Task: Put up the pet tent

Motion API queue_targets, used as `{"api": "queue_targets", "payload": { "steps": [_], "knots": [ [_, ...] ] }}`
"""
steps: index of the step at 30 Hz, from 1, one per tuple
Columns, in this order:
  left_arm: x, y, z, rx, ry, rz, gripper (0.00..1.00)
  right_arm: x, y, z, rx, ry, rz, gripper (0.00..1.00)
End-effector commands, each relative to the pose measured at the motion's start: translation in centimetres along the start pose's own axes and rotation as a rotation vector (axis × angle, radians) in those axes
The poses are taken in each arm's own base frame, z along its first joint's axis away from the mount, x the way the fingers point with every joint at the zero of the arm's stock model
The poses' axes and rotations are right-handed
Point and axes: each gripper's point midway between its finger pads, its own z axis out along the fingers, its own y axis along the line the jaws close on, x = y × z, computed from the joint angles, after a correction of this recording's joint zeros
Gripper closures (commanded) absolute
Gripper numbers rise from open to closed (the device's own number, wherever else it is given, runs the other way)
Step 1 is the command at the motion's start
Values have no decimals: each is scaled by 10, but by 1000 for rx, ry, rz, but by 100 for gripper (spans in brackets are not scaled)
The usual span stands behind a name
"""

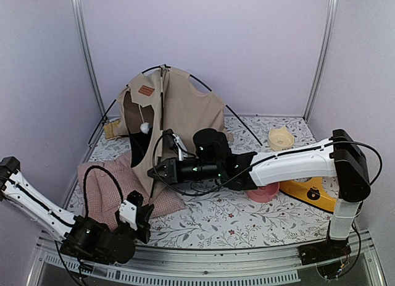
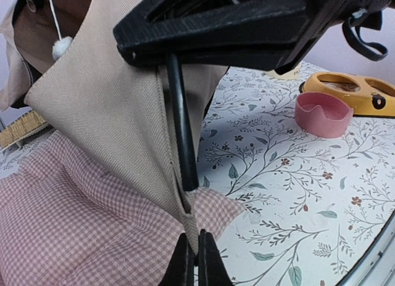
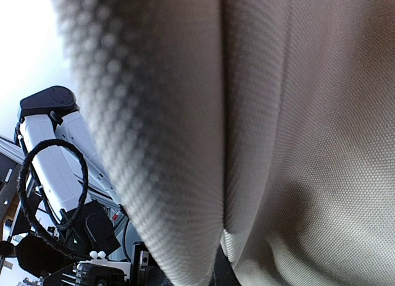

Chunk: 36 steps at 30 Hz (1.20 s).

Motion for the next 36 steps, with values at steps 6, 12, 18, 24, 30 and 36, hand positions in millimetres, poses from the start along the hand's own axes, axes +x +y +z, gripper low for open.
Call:
{"api": "queue_targets", "payload": {
  "steps": [6, 12, 18, 24, 30, 36],
  "knots": [
    [38, -30, -15, 187, 124, 116, 100, -108, 11, -28, -2, -369, -7, 100],
    [37, -30, -15, 187, 122, 116, 100, -105, 11, -26, 1, -364, -10, 100],
    [36, -30, -15, 187, 121, 109, 100, -99, 0, -22, 27, -358, 2, 100],
    [34, -31, -15, 190, 118, 108, 100, -95, -14, -21, 71, -362, 0, 100],
    [32, -31, -16, 190, 115, 104, 100, -90, -25, -16, 95, -355, 5, 100],
    [31, -30, -16, 188, 113, 99, 100, -88, -30, -17, 117, -359, 4, 100]
  ]
}}
